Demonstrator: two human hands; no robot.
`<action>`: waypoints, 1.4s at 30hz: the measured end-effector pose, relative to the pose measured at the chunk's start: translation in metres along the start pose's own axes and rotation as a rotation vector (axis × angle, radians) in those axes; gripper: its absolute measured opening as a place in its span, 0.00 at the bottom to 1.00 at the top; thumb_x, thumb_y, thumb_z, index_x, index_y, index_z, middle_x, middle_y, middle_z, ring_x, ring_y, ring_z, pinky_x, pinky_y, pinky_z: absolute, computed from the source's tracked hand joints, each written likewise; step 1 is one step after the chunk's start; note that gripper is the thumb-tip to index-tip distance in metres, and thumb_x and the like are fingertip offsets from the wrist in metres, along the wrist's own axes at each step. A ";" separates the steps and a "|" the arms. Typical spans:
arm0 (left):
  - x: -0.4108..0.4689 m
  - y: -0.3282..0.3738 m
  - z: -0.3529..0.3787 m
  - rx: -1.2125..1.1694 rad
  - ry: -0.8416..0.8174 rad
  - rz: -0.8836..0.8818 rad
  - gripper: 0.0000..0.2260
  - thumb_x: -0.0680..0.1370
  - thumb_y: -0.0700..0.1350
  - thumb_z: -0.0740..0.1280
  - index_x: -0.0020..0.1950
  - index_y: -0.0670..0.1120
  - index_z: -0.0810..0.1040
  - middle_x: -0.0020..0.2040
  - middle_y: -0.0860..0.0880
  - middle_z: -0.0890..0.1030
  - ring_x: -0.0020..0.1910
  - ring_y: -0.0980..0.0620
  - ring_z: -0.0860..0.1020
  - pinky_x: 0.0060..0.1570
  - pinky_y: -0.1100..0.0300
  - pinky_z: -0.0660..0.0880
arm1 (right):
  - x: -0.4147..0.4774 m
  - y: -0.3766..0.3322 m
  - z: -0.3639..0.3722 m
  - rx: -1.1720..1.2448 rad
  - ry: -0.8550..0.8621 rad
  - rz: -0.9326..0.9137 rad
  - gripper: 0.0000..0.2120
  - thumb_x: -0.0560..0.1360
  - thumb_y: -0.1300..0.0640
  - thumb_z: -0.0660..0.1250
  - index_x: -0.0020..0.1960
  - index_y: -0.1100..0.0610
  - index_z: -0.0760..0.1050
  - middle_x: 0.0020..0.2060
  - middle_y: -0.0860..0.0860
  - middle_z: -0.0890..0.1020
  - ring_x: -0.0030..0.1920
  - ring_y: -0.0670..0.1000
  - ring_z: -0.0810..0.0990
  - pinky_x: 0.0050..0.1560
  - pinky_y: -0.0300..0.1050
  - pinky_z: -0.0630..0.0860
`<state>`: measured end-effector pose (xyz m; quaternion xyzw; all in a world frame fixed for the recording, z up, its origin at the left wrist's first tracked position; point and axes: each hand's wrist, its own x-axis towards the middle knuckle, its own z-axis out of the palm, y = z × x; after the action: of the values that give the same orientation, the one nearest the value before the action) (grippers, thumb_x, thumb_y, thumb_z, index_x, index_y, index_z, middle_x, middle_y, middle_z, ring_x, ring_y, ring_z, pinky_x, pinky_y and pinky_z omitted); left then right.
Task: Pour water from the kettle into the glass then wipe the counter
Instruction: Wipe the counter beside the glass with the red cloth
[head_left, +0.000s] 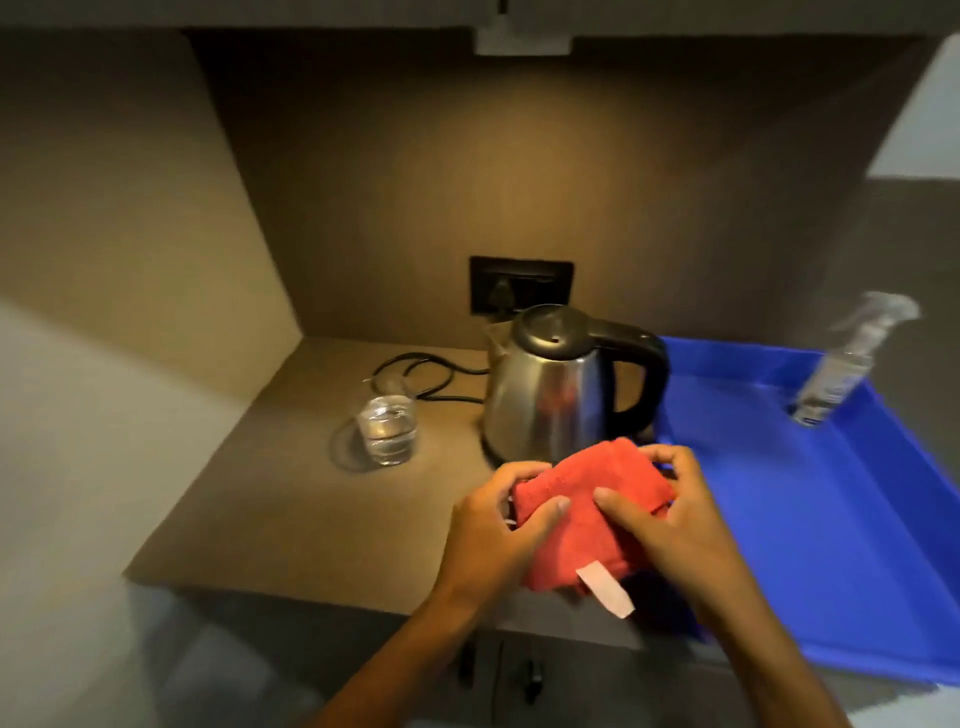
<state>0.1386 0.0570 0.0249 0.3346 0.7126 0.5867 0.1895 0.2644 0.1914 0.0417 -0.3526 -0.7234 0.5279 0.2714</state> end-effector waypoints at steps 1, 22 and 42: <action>-0.003 -0.009 -0.014 0.042 0.044 -0.026 0.12 0.73 0.47 0.74 0.55 0.54 0.81 0.51 0.55 0.85 0.49 0.58 0.82 0.51 0.50 0.81 | 0.001 0.002 0.020 -0.057 -0.024 -0.051 0.23 0.68 0.59 0.77 0.55 0.47 0.69 0.49 0.45 0.80 0.46 0.42 0.80 0.42 0.39 0.76; 0.092 -0.092 -0.109 0.294 0.443 -0.295 0.44 0.63 0.58 0.79 0.75 0.51 0.64 0.69 0.45 0.75 0.67 0.45 0.73 0.64 0.47 0.74 | 0.002 0.050 0.156 -0.936 -0.482 -0.463 0.38 0.73 0.26 0.37 0.77 0.43 0.37 0.78 0.46 0.40 0.75 0.49 0.33 0.73 0.53 0.32; 0.069 -0.066 -0.212 0.286 0.490 -0.084 0.42 0.59 0.54 0.82 0.70 0.49 0.72 0.63 0.47 0.80 0.56 0.53 0.78 0.47 0.68 0.76 | 0.100 0.013 0.283 -0.887 -0.325 -0.340 0.34 0.78 0.36 0.46 0.77 0.54 0.49 0.78 0.59 0.50 0.76 0.61 0.43 0.73 0.62 0.38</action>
<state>-0.0672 -0.0513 0.0207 0.1765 0.8258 0.5355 -0.0134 -0.0097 0.1115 -0.0527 -0.2244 -0.9583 0.1658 0.0613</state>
